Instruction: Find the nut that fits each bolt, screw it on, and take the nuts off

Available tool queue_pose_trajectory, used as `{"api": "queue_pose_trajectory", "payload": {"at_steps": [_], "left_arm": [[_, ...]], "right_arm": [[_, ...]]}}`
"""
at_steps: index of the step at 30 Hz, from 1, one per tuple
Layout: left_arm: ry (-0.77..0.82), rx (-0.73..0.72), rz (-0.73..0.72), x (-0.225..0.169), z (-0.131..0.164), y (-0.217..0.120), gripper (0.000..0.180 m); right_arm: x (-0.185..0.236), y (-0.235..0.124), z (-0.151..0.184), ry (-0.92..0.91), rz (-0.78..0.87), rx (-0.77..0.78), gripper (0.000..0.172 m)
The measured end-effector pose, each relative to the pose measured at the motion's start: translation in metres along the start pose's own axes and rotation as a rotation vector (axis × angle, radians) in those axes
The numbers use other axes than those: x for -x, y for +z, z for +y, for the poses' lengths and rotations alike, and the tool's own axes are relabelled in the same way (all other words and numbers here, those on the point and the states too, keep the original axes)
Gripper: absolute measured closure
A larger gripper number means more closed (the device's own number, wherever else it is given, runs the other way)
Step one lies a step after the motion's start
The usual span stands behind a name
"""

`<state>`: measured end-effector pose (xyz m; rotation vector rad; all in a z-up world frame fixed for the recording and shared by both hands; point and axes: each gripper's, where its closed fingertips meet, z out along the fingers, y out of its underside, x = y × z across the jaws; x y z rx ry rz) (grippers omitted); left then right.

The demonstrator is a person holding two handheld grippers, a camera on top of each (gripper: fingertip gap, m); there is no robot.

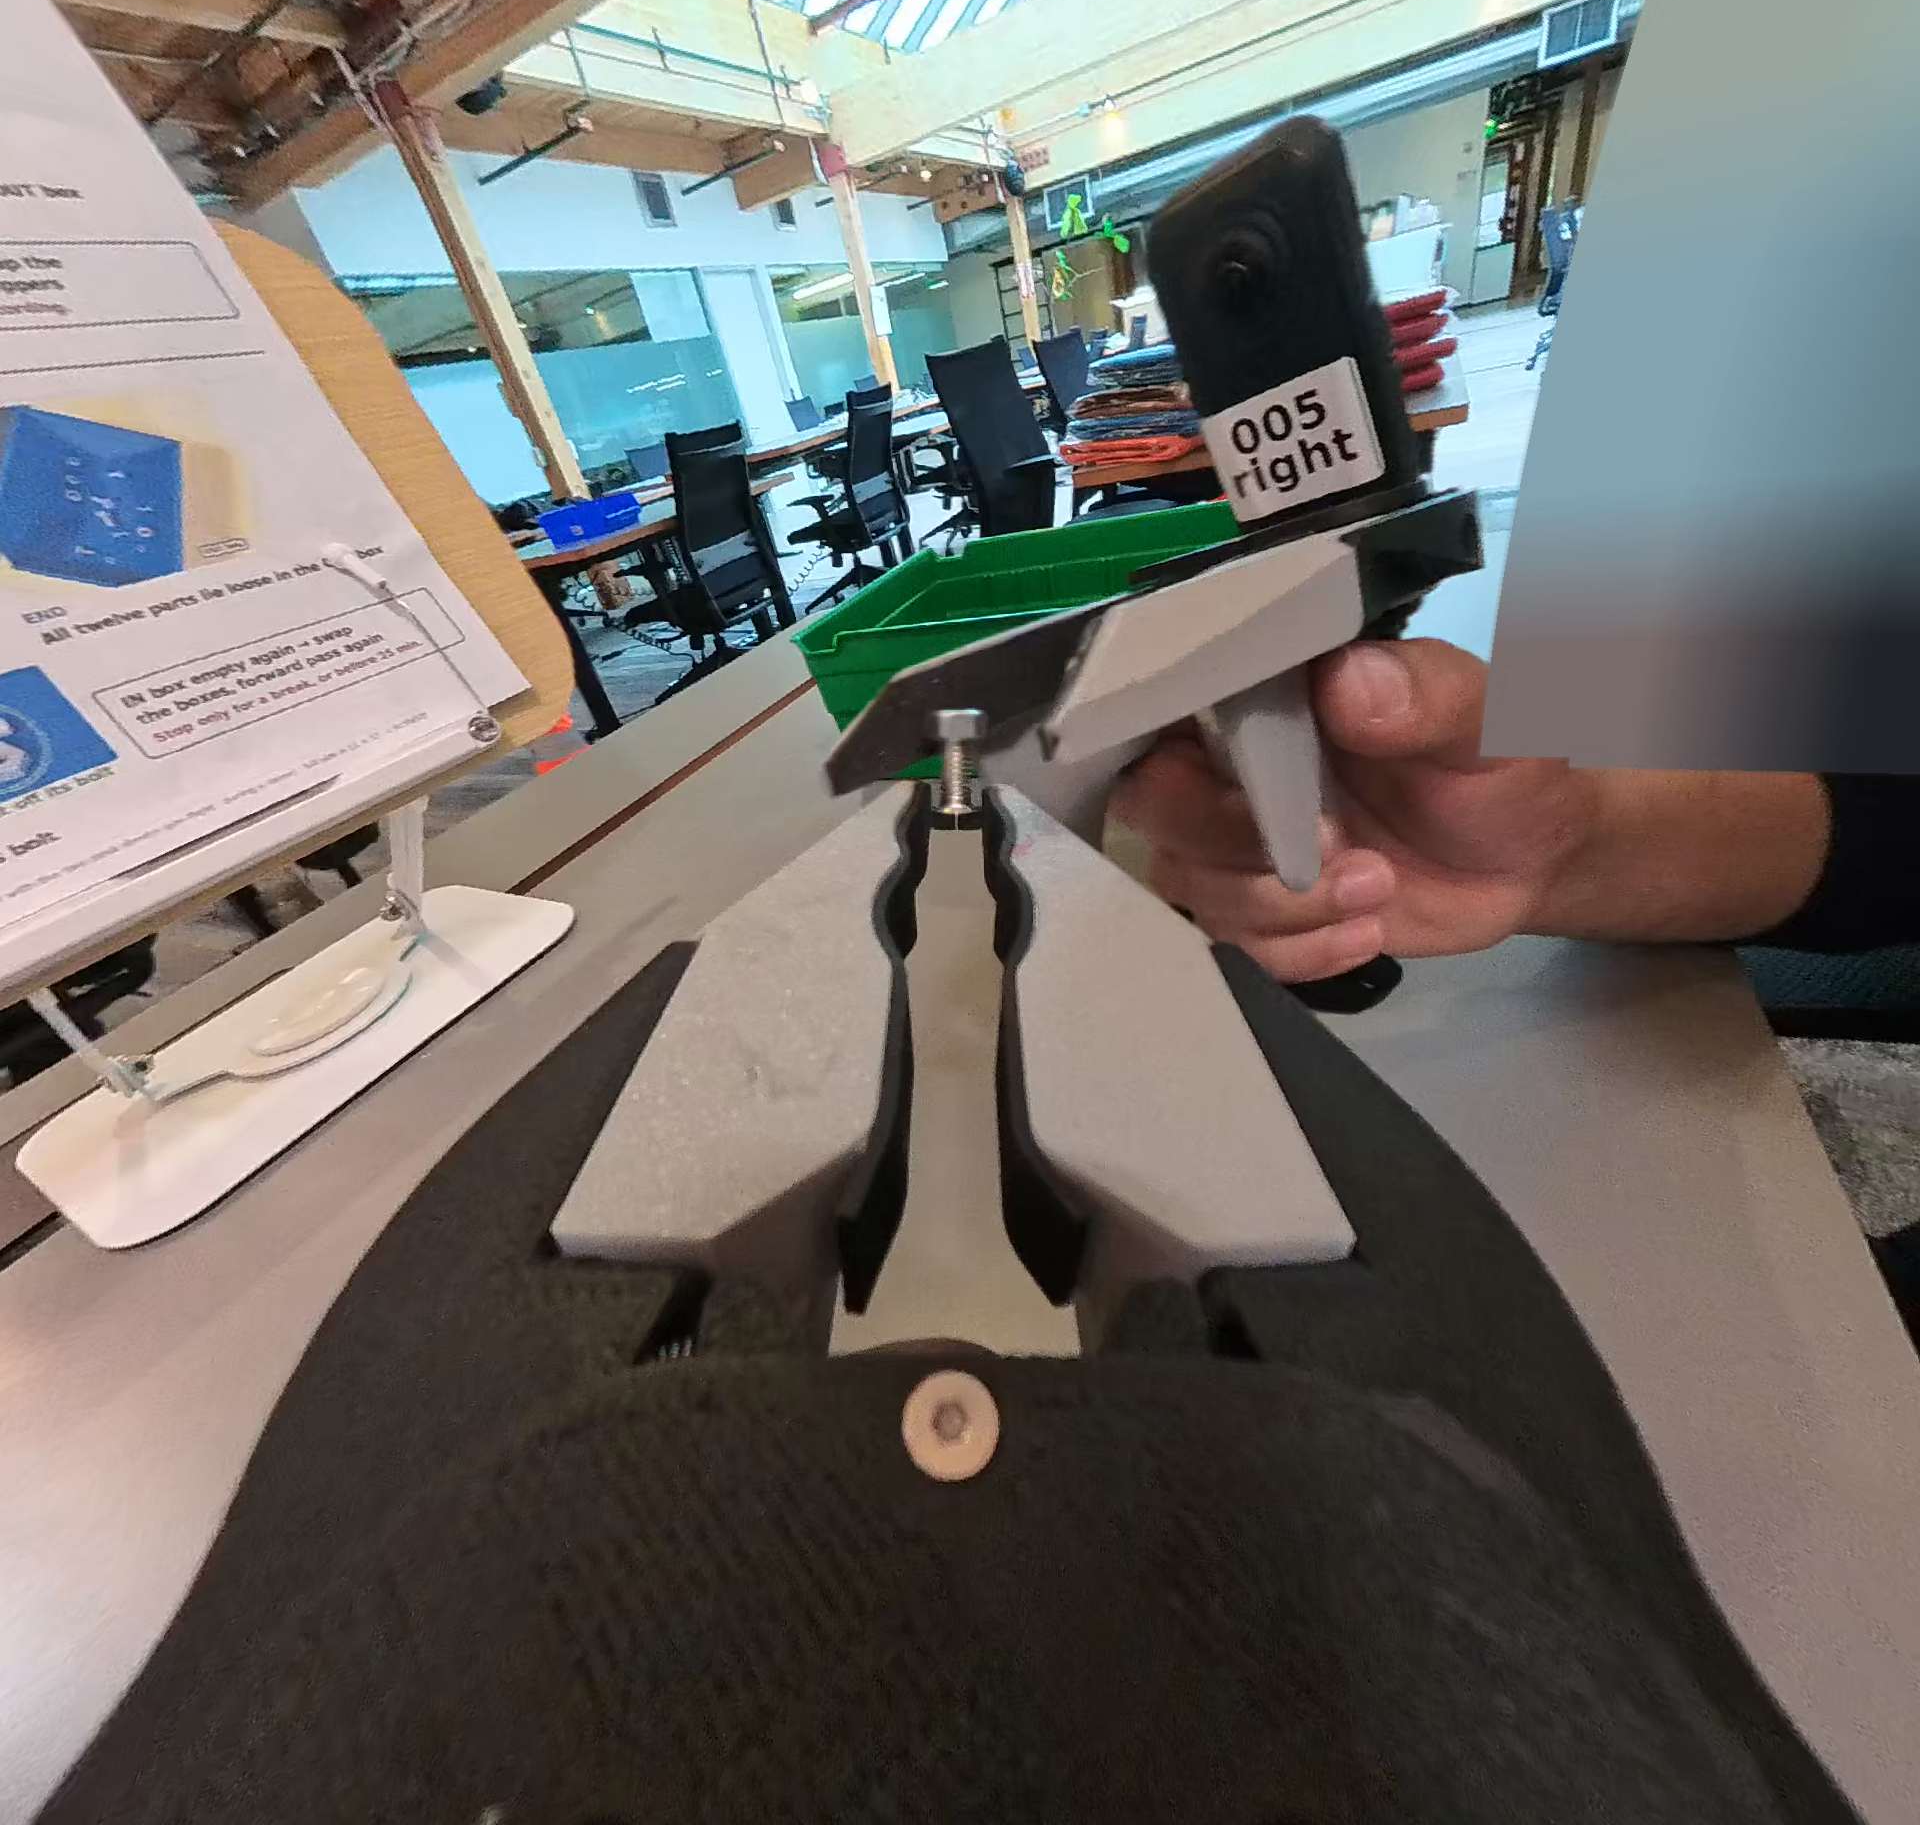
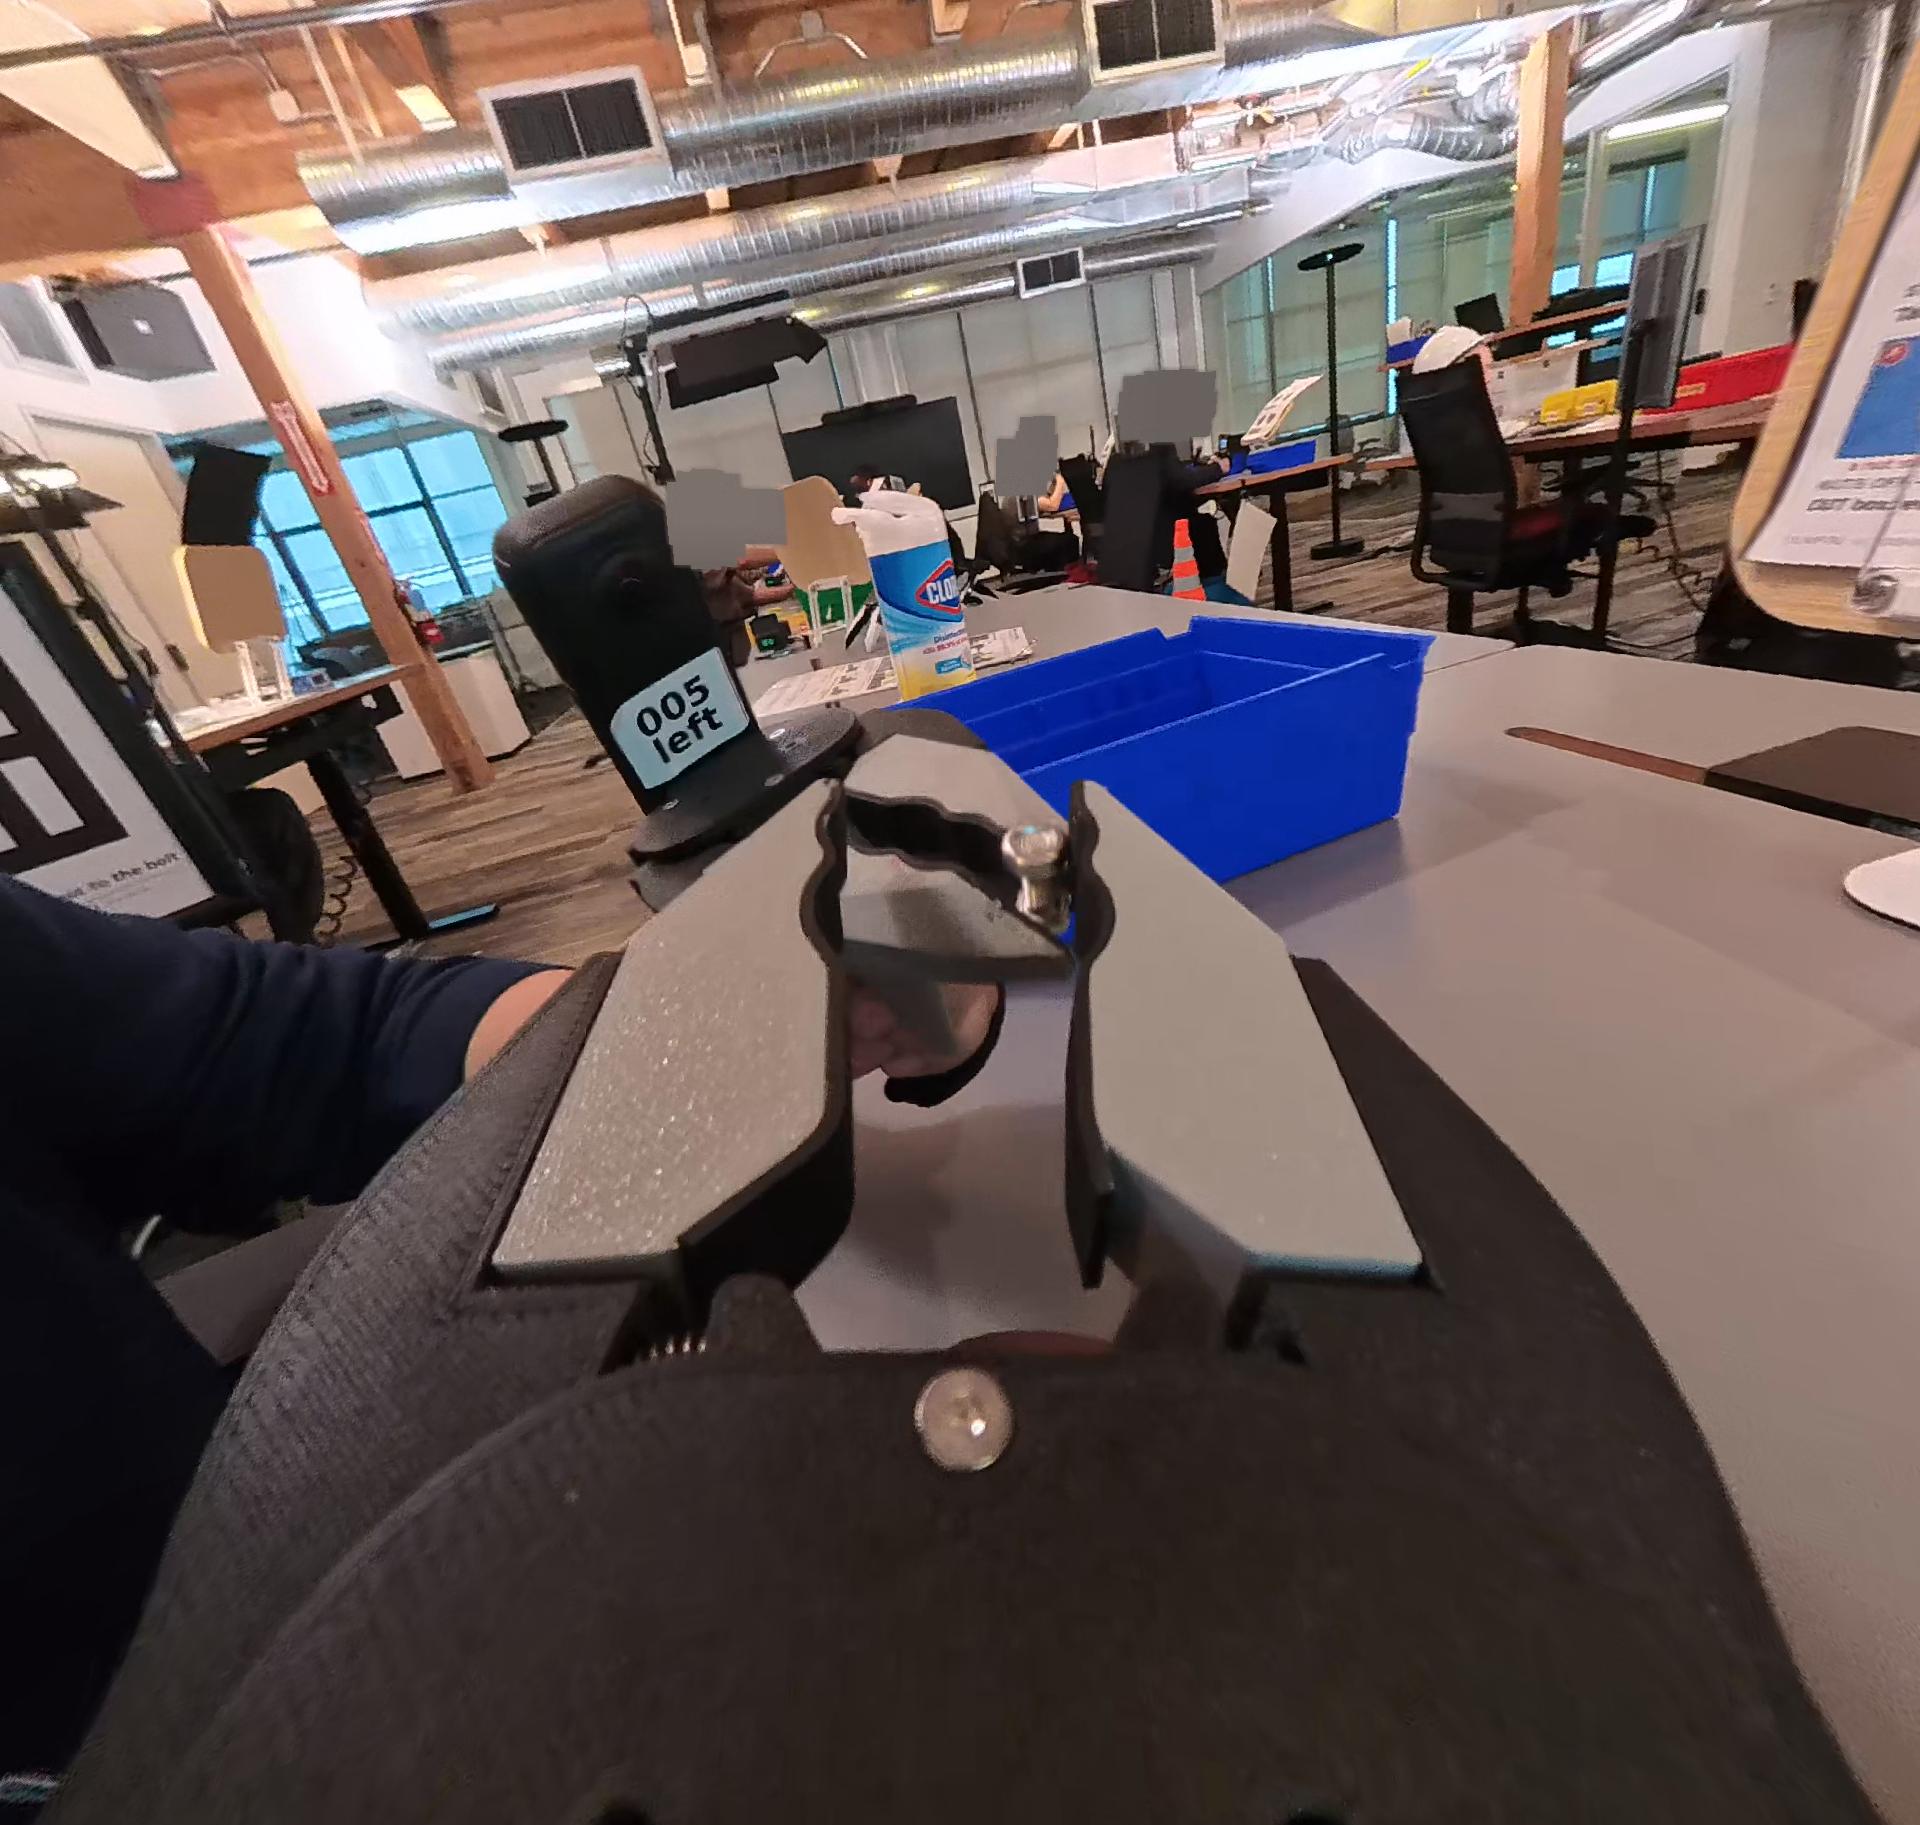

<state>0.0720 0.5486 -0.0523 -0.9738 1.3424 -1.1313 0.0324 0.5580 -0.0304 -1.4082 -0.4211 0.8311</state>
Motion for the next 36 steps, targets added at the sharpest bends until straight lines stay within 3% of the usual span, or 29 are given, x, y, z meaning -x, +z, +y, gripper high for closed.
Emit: {"api": "queue_pose_trajectory", "payload": {"at_steps": [12, 20, 27, 36], "left_arm": [[-0.016, -0.008, -0.03, 0.01, -0.001, -0.005, 0.173], [0.006, 0.027, 0.048, -0.011, 0.007, 0.006, 0.172], [-0.004, 0.008, -0.023, 0.008, 0.002, -0.003, 0.172], [-0.027, -0.001, -0.038, 0.013, 0.001, -0.004, 0.173]], "right_arm": [[-0.005, -0.015, -0.003, -0.009, 0.008, 0.0, 0.141], [0.0, -0.002, 0.001, 0.005, -0.018, 0.013, 0.136], [-0.008, -0.021, -0.007, -0.024, 0.027, -0.013, 0.141], [-0.005, -0.012, 0.002, -0.036, 0.032, 0.019, 0.144]]}}
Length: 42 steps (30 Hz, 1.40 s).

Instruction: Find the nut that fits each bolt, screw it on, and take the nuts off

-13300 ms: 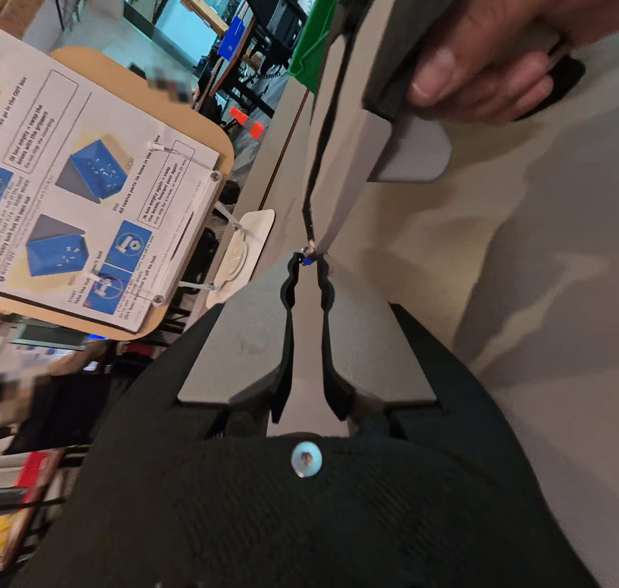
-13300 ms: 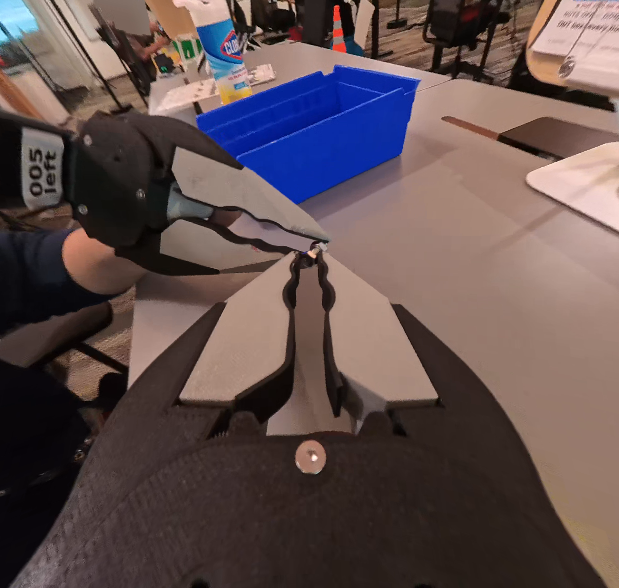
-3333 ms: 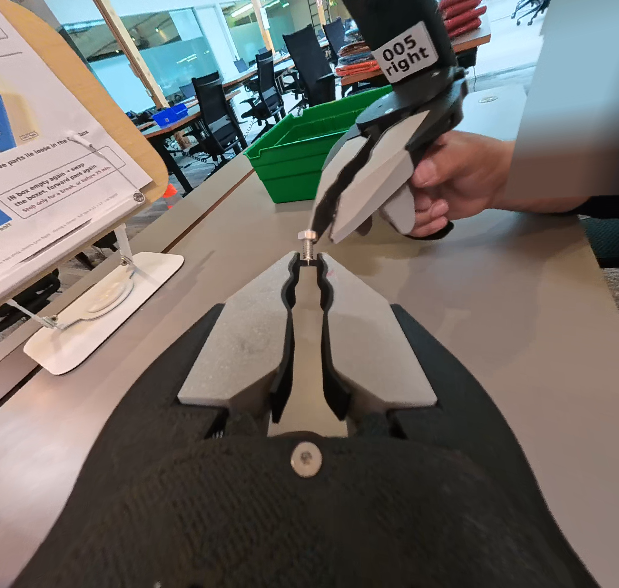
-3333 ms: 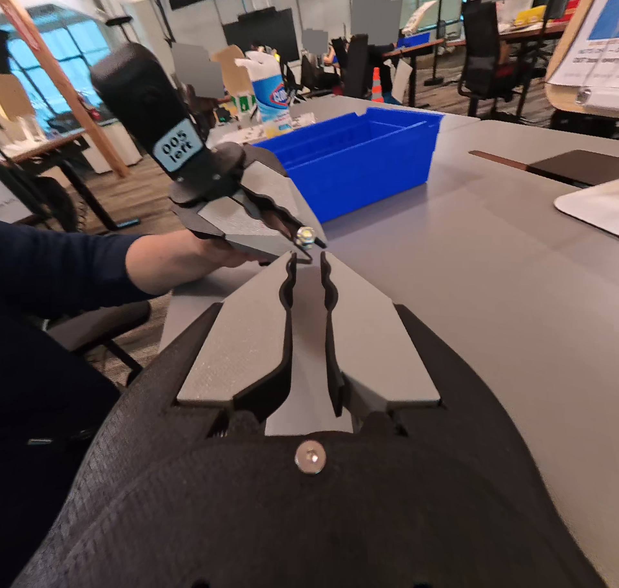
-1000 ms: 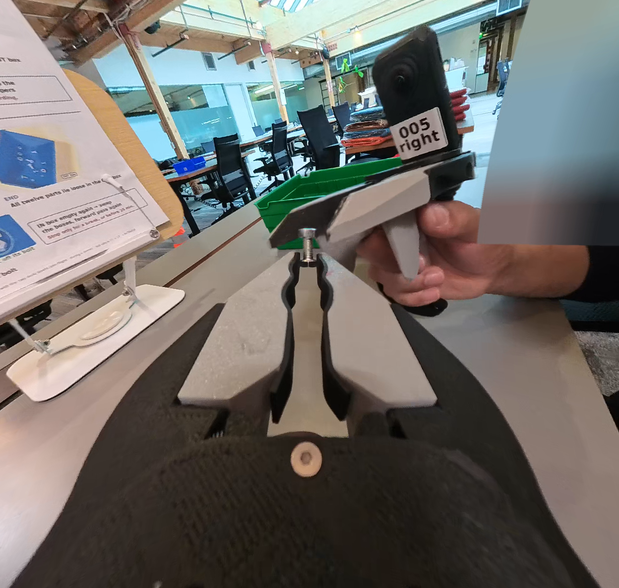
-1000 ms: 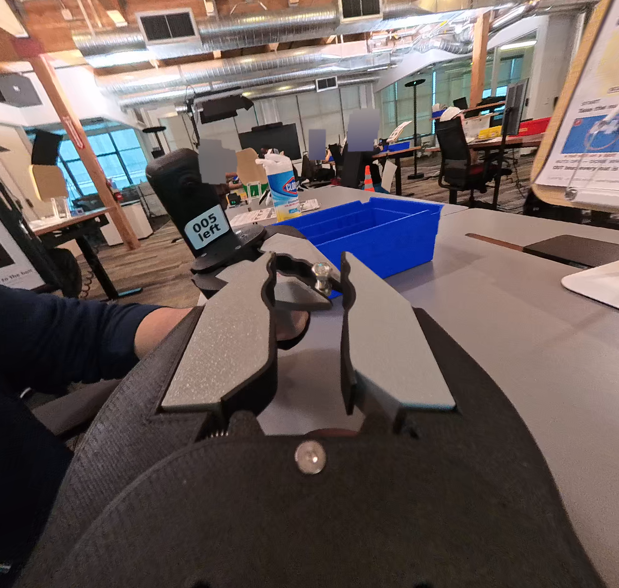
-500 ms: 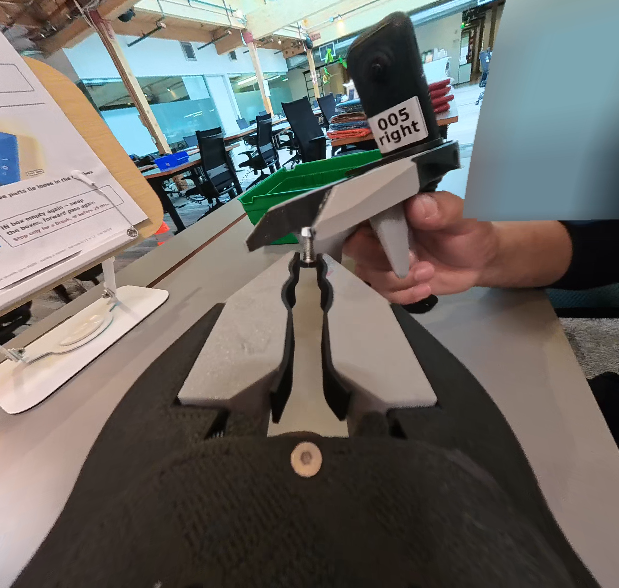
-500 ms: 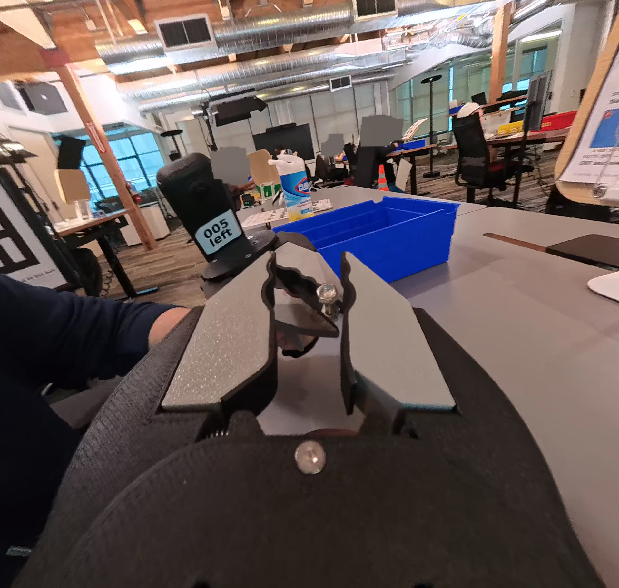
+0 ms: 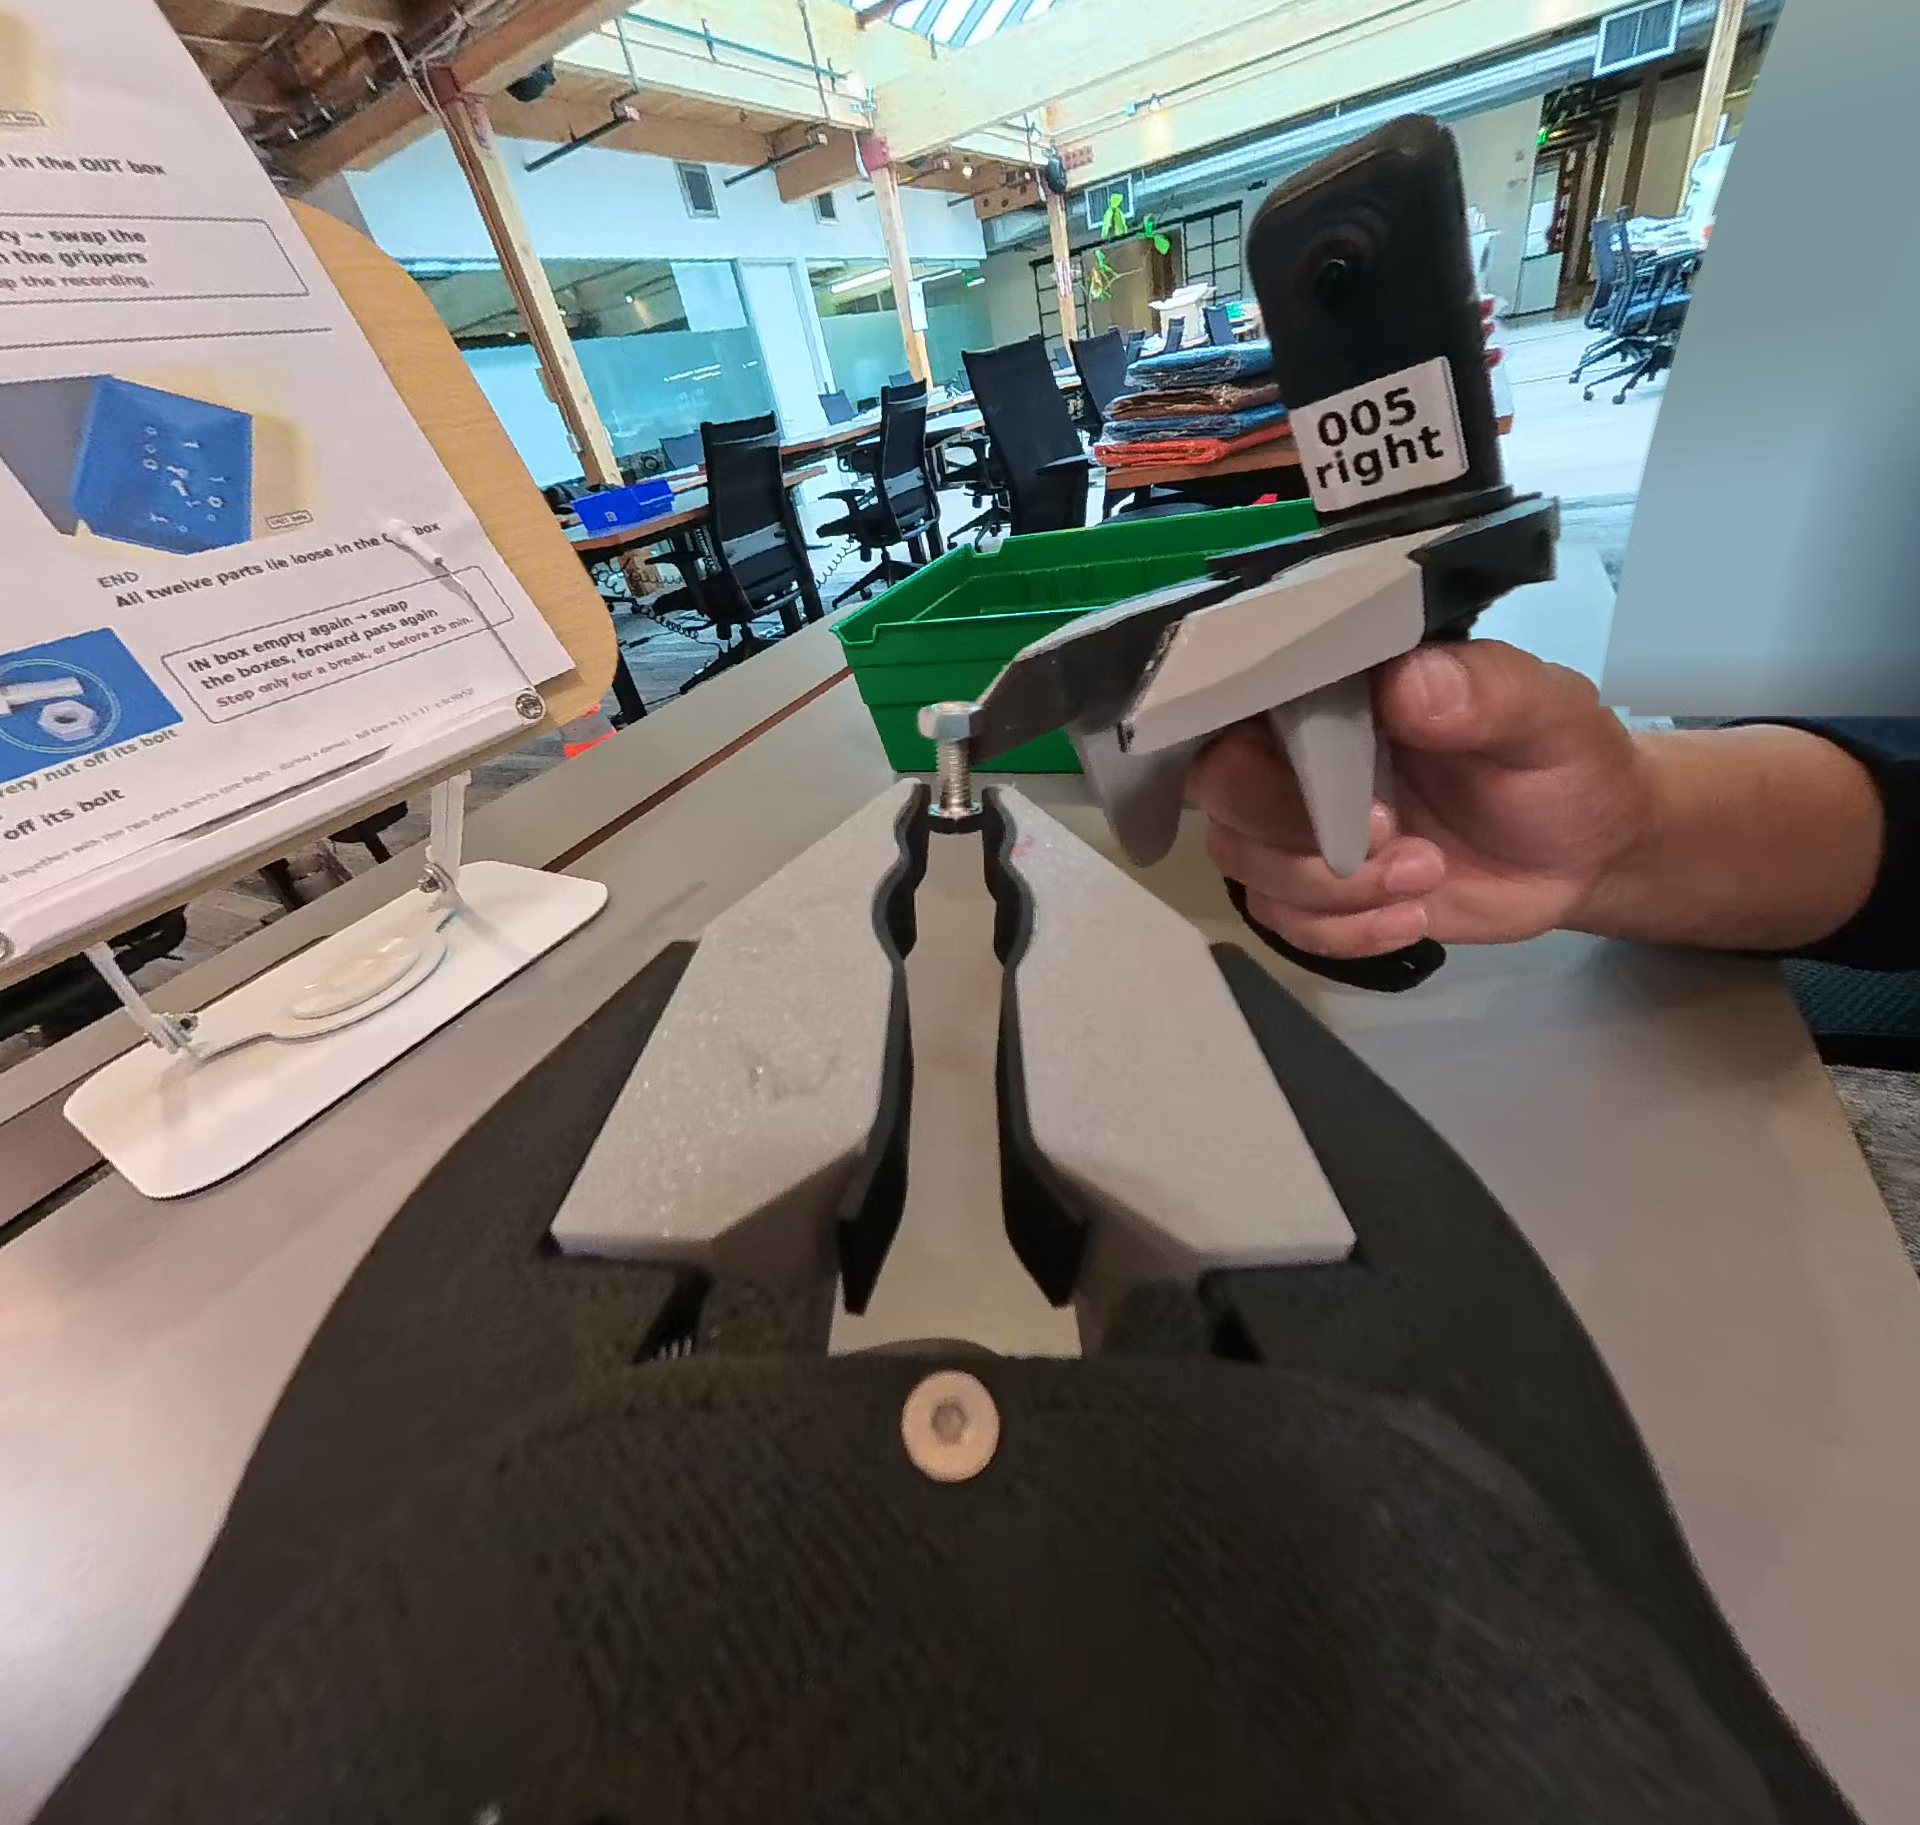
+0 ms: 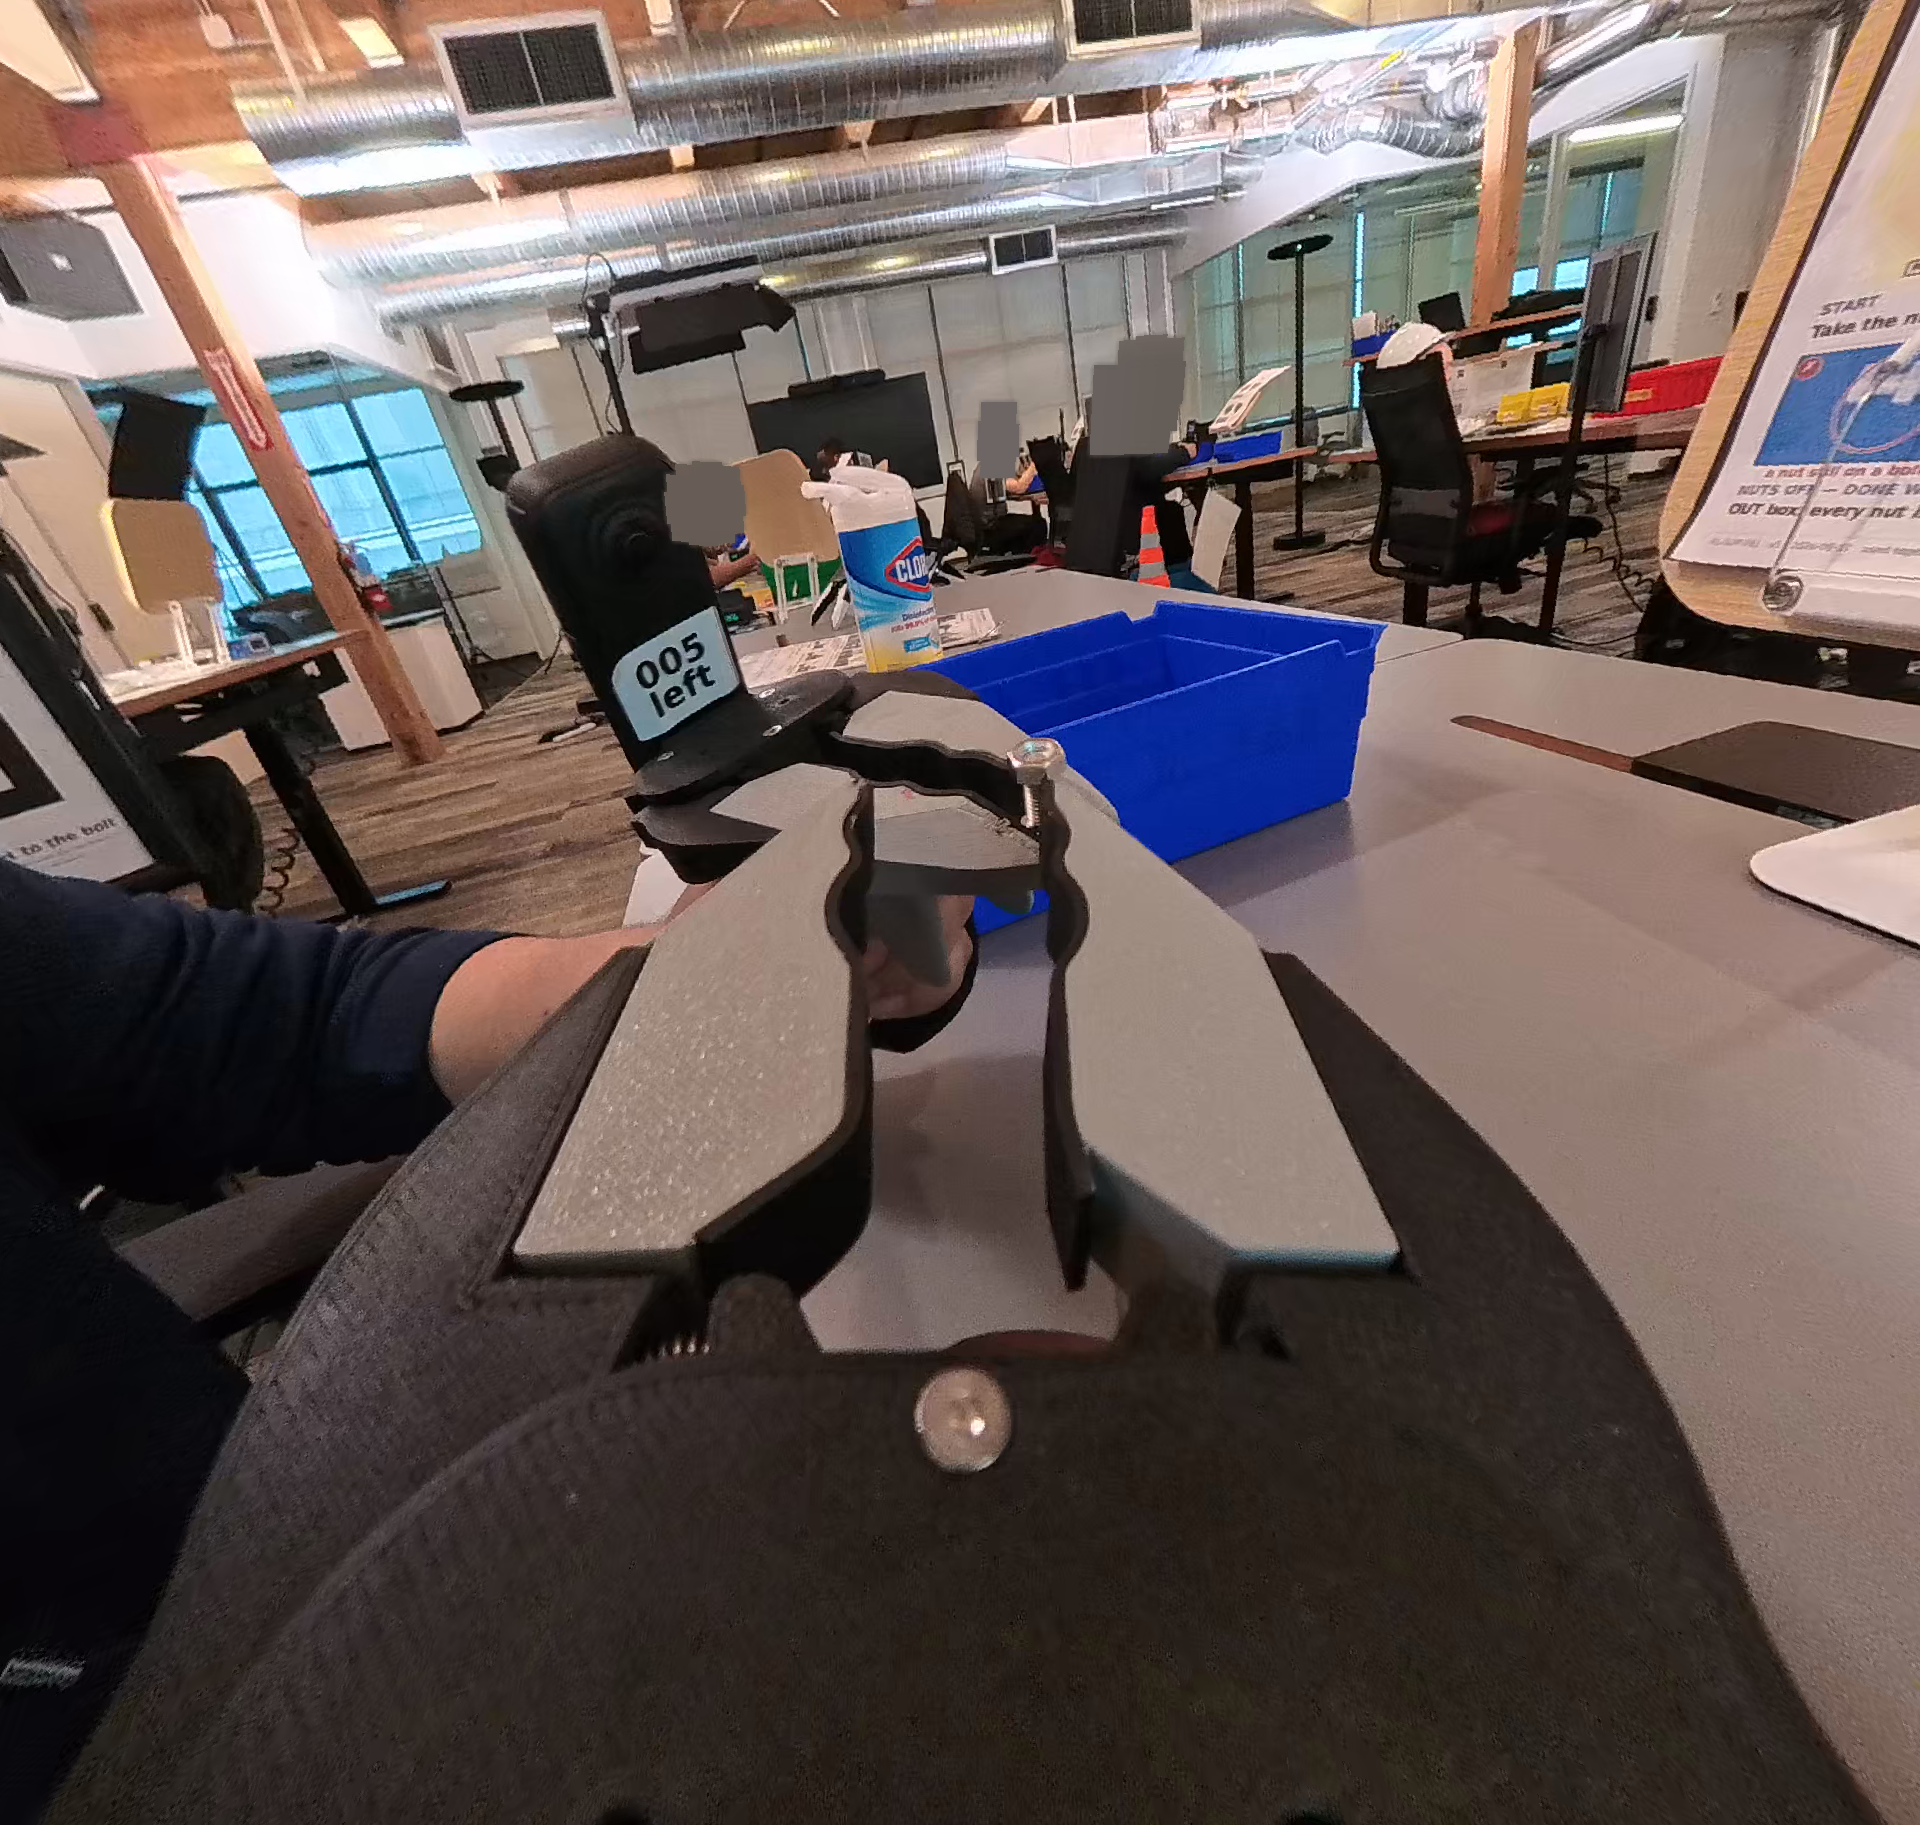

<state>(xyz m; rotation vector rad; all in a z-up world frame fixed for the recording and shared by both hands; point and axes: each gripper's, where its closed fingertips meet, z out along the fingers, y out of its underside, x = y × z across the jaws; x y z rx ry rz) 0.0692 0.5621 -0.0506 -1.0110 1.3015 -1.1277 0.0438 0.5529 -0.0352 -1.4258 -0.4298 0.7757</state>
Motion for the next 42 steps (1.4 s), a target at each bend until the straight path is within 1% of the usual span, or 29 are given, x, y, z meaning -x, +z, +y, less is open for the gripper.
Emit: {"api": "queue_pose_trajectory", "payload": {"at_steps": [5, 8, 12, 17, 22, 24, 26, 28, 30, 35, 42], "left_arm": [[-0.017, -0.007, -0.007, 0.003, -0.001, -0.001, 0.173], [-0.005, 0.005, -0.014, 0.003, 0.001, 0.0, 0.173], [-0.002, 0.02, 0.002, 0.0, 0.004, 0.002, 0.172], [0.024, 0.031, 0.037, -0.012, 0.006, 0.007, 0.172], [0.027, 0.041, 0.068, -0.019, 0.008, 0.01, 0.172], [0.027, 0.043, 0.046, -0.015, 0.009, 0.009, 0.173], [0.02, 0.043, -0.007, -0.004, 0.009, 0.006, 0.173], [0.006, 0.047, -0.054, 0.007, 0.01, 0.004, 0.173], [-0.001, 0.054, -0.069, 0.011, 0.012, 0.002, 0.173], [0.007, 0.045, -0.033, 0.002, 0.009, 0.005, 0.173], [0.026, 0.062, 0.01, -0.011, 0.012, 0.01, 0.173]], "right_arm": [[-0.003, 0.002, -0.002, 0.012, 0.014, -0.004, 0.145], [-0.01, -0.002, -0.003, -0.006, 0.066, -0.012, 0.145], [-0.008, -0.003, -0.005, 0.021, 0.038, -0.023, 0.146], [-0.003, 0.005, -0.001, 0.02, 0.018, -0.013, 0.142], [-0.004, 0.011, 0.002, 0.028, 0.007, 0.007, 0.144], [-0.007, 0.007, -0.002, 0.014, 0.028, -0.008, 0.144], [-0.011, 0.0, -0.008, 0.021, 0.04, -0.034, 0.145], [-0.017, -0.006, -0.009, 0.043, 0.057, -0.042, 0.144], [-0.021, -0.008, -0.008, 0.058, 0.067, -0.039, 0.144], [-0.014, 0.003, 0.002, 0.051, 0.046, 0.003, 0.146], [-0.012, 0.013, 0.004, 0.071, 0.031, 0.007, 0.147]]}}
